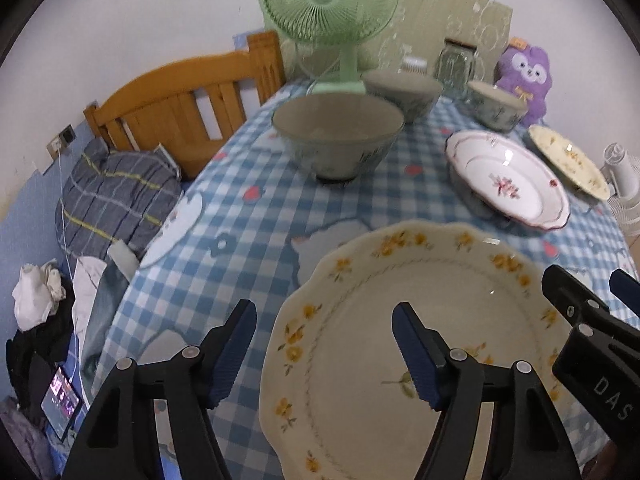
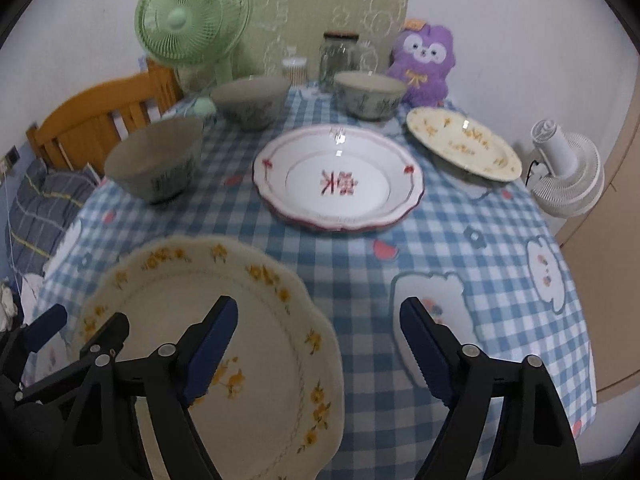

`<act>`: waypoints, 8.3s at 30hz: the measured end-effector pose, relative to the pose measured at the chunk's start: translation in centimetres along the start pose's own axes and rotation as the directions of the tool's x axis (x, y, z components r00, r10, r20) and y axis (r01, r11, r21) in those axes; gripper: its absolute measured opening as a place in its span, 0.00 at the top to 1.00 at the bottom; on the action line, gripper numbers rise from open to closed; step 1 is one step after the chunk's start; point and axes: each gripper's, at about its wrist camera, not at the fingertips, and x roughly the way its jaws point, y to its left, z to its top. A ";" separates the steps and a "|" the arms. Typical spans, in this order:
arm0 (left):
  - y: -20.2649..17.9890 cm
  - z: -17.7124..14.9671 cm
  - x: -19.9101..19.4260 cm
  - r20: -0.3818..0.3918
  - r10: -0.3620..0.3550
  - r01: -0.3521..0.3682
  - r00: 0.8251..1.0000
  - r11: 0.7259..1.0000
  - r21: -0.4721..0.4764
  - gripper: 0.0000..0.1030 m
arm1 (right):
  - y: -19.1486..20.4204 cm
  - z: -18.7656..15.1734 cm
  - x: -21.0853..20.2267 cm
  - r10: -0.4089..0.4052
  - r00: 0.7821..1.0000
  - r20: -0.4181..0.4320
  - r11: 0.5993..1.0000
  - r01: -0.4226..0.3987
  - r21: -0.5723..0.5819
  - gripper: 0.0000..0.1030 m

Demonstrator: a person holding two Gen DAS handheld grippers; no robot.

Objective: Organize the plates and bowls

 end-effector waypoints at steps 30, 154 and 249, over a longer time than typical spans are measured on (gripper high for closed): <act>1.0 -0.7 2.9 -0.148 -0.110 0.119 0.983 0.991 0.054 0.43 | 1.1 -1.3 3.7 -0.039 0.980 -0.194 0.997 0.052 0.061 0.45; -20.5 5.3 -10.0 0.084 -0.157 0.150 0.984 0.985 0.083 0.14 | -23.3 5.9 -8.3 0.013 0.997 0.071 0.995 -0.020 0.101 0.27; -36.2 21.8 7.2 0.053 -0.139 0.134 0.989 0.987 0.085 0.02 | -34.4 23.3 14.8 0.076 0.995 0.060 0.994 -0.080 0.074 0.08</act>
